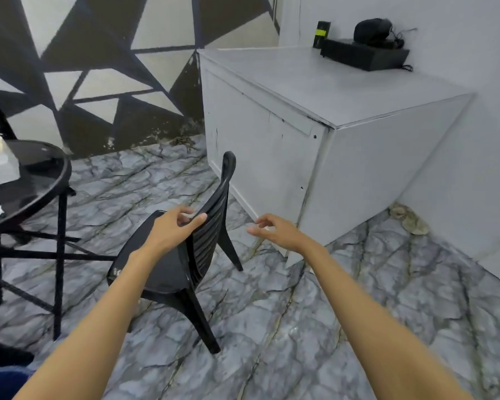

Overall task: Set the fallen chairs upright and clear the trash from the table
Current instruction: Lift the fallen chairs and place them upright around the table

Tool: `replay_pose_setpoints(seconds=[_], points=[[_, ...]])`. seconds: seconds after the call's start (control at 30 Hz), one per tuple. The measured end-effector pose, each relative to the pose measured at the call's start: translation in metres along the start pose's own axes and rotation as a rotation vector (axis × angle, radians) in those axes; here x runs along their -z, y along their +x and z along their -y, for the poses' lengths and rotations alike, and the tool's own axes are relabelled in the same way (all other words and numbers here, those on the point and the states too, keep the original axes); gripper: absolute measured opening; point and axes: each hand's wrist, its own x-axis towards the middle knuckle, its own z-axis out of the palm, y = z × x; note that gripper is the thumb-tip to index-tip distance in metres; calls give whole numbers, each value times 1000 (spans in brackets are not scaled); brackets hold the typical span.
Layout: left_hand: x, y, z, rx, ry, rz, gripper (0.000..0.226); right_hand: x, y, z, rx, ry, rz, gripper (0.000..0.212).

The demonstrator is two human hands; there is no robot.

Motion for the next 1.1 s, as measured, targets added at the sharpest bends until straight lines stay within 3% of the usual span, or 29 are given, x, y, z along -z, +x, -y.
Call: replay_pose_setpoints(seconds=[0.13,0.43,0.63,0.9,1.1], points=[[-13,26,-1,103,-7,-89,77,22,63,-4,109,14,84,56],[-45,49,8,433,-157,-376,67,72,201,5,455,25,182,59],[-77,47,-2,562,-340,-590,35,85,273,11,651,-120,255,58],[-98,44,2,656,-471,-791,39,82,360,-2,649,-227,334,54],[-106,43,10,673,-494,-889,29,84,388,-13,505,-53,498,63]])
